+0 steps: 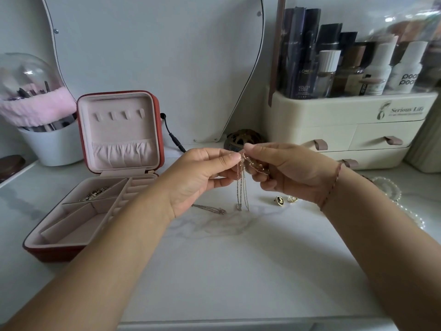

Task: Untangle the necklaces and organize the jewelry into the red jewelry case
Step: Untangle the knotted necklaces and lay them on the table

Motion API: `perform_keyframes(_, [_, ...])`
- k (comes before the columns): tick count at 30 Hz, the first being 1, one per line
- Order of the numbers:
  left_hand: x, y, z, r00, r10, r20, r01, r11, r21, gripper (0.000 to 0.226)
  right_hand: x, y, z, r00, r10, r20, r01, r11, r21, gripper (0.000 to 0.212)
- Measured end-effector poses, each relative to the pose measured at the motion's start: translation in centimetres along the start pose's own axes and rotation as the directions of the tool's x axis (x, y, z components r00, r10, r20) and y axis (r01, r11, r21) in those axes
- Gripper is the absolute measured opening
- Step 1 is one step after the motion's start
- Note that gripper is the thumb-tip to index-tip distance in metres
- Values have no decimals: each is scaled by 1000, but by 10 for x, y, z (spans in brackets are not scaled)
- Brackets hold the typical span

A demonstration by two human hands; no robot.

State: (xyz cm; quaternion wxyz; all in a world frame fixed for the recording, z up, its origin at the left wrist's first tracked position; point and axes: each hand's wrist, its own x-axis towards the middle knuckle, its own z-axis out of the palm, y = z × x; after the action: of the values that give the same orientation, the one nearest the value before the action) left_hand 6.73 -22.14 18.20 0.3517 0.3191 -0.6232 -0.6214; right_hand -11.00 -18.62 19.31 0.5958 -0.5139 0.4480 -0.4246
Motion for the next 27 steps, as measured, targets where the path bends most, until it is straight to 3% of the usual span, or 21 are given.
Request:
perform_keyframes(6, [0,1,-1,1000,-10,-25,10,1000,0,28,-3,-2,-3,1000,9,30,-7,998,-67,17])
perform_keyframes(14, [-1,3,2,997,-32,66,33,999,-10,19,0,-1,-2,996,-84,-12,85,992,92,9])
perform_keyframes(20, [-2,5,5,998,-60,23,63,985,-160,8,-1,-4,-1,992,-101,-76,110,985,129,6])
perform_keyframes(24, [-1,4,2,999,-48,-23,46,993,-107,12,0,-4,0,988,-98,-119,110,989,95,32])
perform_keyframes(27, [-2,6,2,999,-29,-35,27,998,-55,9,0,-3,0,992,-79,-103,85,995,56,34])
